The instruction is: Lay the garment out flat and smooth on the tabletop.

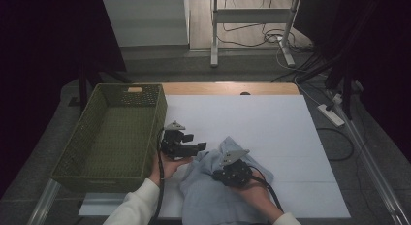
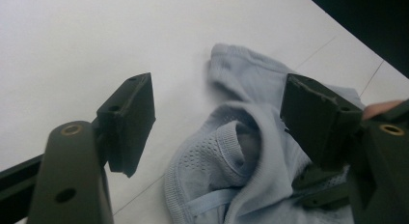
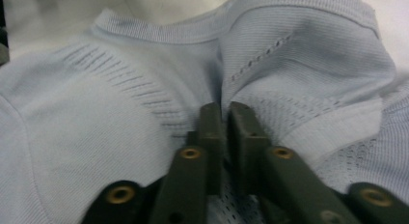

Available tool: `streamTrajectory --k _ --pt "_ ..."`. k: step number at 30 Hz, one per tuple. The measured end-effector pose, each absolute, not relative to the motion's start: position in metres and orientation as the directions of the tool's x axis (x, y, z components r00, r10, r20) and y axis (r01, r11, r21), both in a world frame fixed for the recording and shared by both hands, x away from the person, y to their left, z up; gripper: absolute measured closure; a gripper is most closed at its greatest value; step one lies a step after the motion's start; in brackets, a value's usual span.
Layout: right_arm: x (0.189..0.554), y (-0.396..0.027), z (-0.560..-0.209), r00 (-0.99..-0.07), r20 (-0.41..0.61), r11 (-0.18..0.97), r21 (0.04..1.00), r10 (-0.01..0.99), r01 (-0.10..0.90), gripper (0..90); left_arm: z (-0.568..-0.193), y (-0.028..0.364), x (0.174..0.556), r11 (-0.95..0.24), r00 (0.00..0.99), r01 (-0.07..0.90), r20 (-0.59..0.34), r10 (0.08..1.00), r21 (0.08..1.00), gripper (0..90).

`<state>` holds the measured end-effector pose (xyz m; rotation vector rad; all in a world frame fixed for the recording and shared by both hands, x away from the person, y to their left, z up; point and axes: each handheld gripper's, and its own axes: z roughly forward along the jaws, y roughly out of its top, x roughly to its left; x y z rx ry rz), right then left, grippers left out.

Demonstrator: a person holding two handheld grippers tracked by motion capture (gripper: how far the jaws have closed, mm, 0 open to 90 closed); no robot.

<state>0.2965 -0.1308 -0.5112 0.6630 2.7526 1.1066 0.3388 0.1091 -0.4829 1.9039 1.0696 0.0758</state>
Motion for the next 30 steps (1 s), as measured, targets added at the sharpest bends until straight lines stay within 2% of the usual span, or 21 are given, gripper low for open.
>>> streamTrajectory --k 2,5,10,12,16,23,30 --pt "0.297 -0.135 -0.506 -0.899 0.059 0.621 0.703 0.434 0.346 62.3 -0.483 0.109 0.339 -0.2 0.622 0.644 -0.352 0.7 0.739 28.3" --pt "0.301 -0.148 -0.492 -0.891 0.071 0.559 0.756 0.448 0.341 55.0 -0.483 0.109 0.339 -0.2 0.623 0.64 -0.348 0.701 0.742 28.4" --pt "0.321 -0.173 -0.473 -0.825 0.056 0.473 0.797 0.562 0.376 49.7 -0.482 0.11 0.339 -0.199 0.621 0.64 -0.347 0.703 0.742 28.3" --pt "0.338 -0.182 -0.475 -0.78 0.043 0.451 0.795 0.624 0.405 47.5 -0.483 0.109 0.34 -0.201 0.621 0.64 -0.345 0.704 0.741 28.3" --pt "0.366 -0.189 -0.49 -0.73 0.053 0.434 0.774 0.682 0.461 45.4 -0.484 0.108 0.341 -0.205 0.619 0.644 -0.345 0.705 0.738 28.3" --pt "0.396 -0.186 -0.51 -0.714 0.094 0.438 0.732 0.694 0.522 41.1 -0.486 0.106 0.342 -0.208 0.62 0.647 -0.347 0.704 0.733 28.3" --pt "0.404 -0.179 -0.523 -0.709 0.077 0.475 0.691 0.701 0.545 38.3 -0.485 0.107 0.343 -0.213 0.618 0.645 -0.337 0.711 0.734 28.2"
